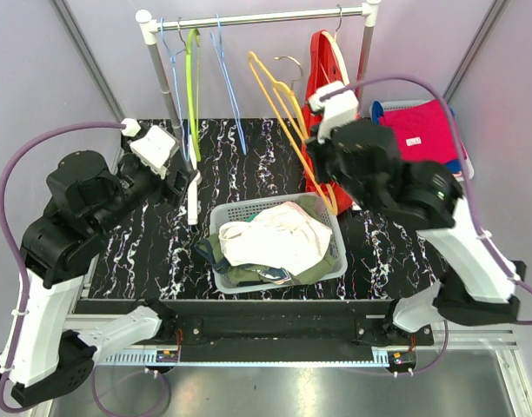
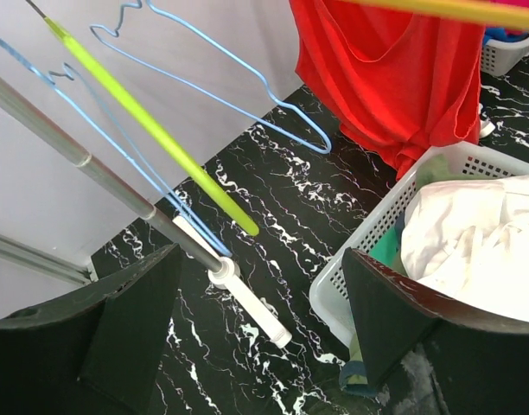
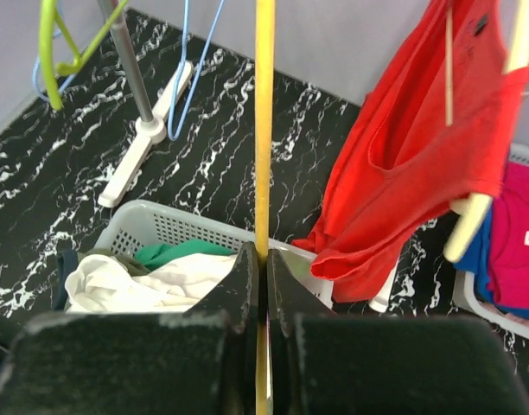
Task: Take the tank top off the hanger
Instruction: Place the hanger at the clothesline, then pick up the hanger from the clothesline.
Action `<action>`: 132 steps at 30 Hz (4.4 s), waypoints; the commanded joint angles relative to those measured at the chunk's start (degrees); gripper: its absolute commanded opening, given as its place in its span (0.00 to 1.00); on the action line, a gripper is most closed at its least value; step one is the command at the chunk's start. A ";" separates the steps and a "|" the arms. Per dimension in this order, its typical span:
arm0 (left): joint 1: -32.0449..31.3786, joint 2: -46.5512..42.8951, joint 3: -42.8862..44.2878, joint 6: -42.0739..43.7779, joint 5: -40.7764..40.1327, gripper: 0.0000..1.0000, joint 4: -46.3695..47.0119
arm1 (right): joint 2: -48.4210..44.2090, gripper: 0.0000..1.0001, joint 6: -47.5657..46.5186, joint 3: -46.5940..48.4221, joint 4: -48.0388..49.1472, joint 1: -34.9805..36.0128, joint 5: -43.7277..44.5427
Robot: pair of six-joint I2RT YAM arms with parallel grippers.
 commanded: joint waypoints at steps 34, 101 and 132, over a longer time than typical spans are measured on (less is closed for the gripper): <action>0.43 -5.41 -8.42 -0.50 1.51 0.81 3.43 | 35.75 0.00 5.08 37.62 5.24 -26.78 -34.32; 0.43 -6.99 -10.88 -0.15 0.89 0.81 4.05 | 29.87 0.68 -1.24 29.99 10.44 -23.36 -28.62; 0.43 -7.52 -12.46 -0.50 1.77 0.81 3.60 | 3.41 0.82 -6.60 -7.20 22.47 -33.20 -24.04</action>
